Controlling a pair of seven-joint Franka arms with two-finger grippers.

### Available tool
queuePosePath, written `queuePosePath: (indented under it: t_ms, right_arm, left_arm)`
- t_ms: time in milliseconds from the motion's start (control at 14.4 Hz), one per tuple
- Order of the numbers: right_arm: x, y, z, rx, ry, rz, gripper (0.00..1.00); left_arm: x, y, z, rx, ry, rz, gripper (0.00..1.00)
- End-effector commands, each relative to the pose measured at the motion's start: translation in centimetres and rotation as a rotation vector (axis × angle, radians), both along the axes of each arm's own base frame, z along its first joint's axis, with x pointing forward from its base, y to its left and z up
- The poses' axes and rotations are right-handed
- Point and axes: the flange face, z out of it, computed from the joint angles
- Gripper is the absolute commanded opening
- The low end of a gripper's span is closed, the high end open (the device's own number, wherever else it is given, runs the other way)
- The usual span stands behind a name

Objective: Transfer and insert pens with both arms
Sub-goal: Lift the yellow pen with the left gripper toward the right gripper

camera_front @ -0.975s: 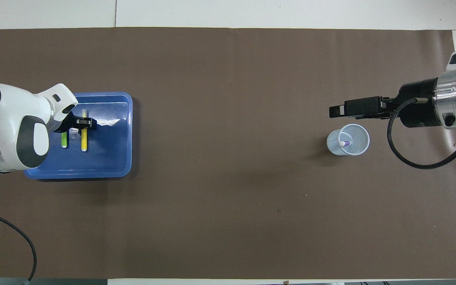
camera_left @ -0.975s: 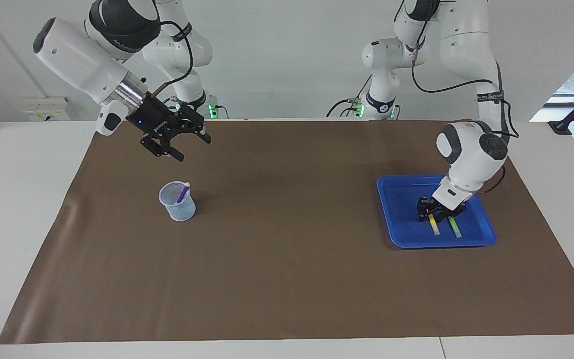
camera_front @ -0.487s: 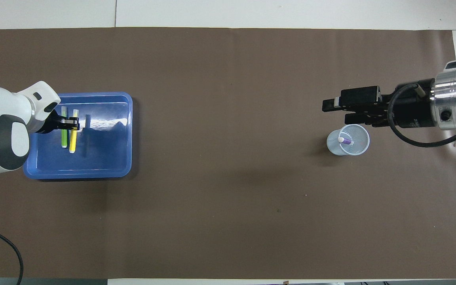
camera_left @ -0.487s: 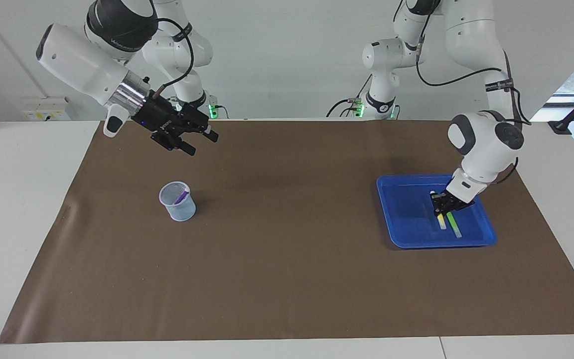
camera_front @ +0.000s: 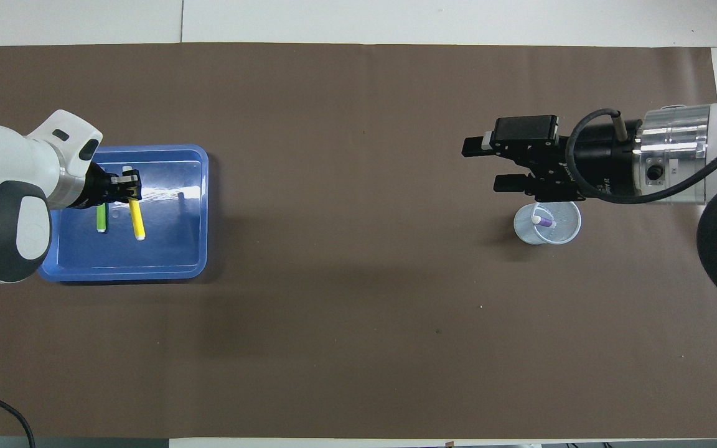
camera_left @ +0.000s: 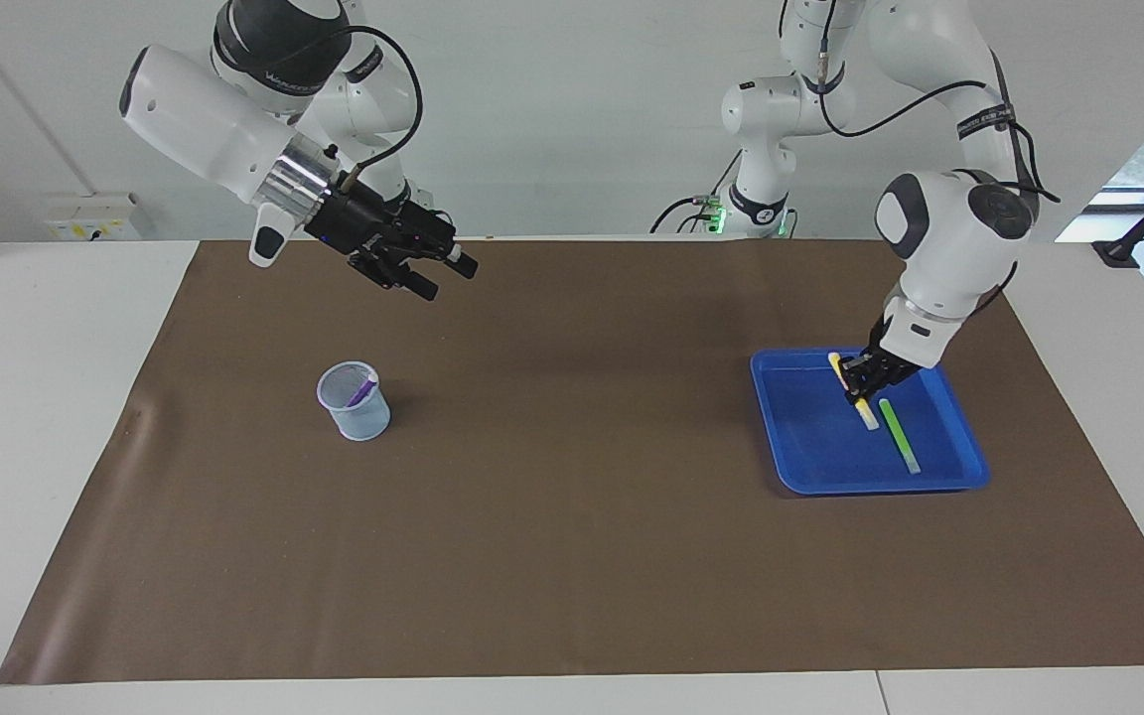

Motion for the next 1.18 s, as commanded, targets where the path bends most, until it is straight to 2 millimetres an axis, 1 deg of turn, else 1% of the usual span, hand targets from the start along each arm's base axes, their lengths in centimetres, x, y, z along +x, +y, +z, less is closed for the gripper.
queuePosePath:
  t_ms: [0, 70, 139, 209, 418, 487, 696, 766, 835, 905, 975, 1044, 1114]
  right_arm:
    - [-1.1, 1.3, -0.4, 0.062, -0.006, -0.070, 1.00]
    - [-1.2, 2.1, -0.2, 0.067, -0.013, -0.080, 1.00]
    - [-1.4, 3.7, -0.1, 0.072, 0.009, -0.102, 1.00]
    - [-2.0, 5.5, -0.2, 0.078, 0.035, -0.118, 1.00]
    - [-2.6, 7.8, -1.4, 0.060, -0.014, -0.179, 1.00]
    - [-2.6, 8.0, -1.7, 0.055, -0.019, -0.179, 1.00]
    - [-2.6, 8.7, -2.9, 0.029, -0.063, -0.124, 0.99]
    - [-2.5, 8.7, -3.3, 0.020, -0.085, -0.101, 0.99]
    - [-2.4, 8.8, -3.9, 0.021, -0.085, -0.093, 0.99]
    - [-2.3, 8.9, -4.2, 0.038, -0.094, -0.084, 0.99]
    - [-2.1, 9.2, -4.8, 0.060, -0.116, -0.062, 0.98]
    - [-2.0, 9.3, -5.2, 0.077, -0.132, -0.050, 0.98]
    - [-1.9, 9.3, -5.4, 0.080, -0.134, -0.048, 0.96]
  left_arm:
    - [-0.7, -4.9, 0.9, -0.007, 0.035, 0.206, 0.00]
    - [-1.0, -6.7, 1.1, -0.012, 0.044, 0.296, 0.00]
    - [-1.6, -9.2, 1.4, -0.017, 0.053, 0.371, 0.00]
    - [-1.7, -11.1, 2.3, -0.032, 0.049, 0.457, 0.00]
    - [-2.0, -15.3, 4.8, -0.127, 0.075, 0.765, 0.00]
    - [-2.0, -16.2, 5.7, -0.154, 0.083, 0.851, 0.00]
    - [-2.8, -19.2, 7.4, -0.209, 0.114, 1.113, 0.00]
    - [-3.3, -20.0, 7.7, -0.216, 0.121, 1.160, 0.00]
    - [-3.8, -21.1, 8.3, -0.230, 0.129, 1.188, 0.00]
    - [-4.2, -21.8, 8.9, -0.255, 0.159, 1.209, 0.00]
    - [-4.6, -22.5, 10.0, -0.297, 0.197, 1.228, 0.00]
    - [-4.7, -22.9, 10.7, -0.323, 0.221, 1.240, 0.00]
    - [-5.2, -23.8, 11.2, -0.335, 0.230, 1.234, 0.00]
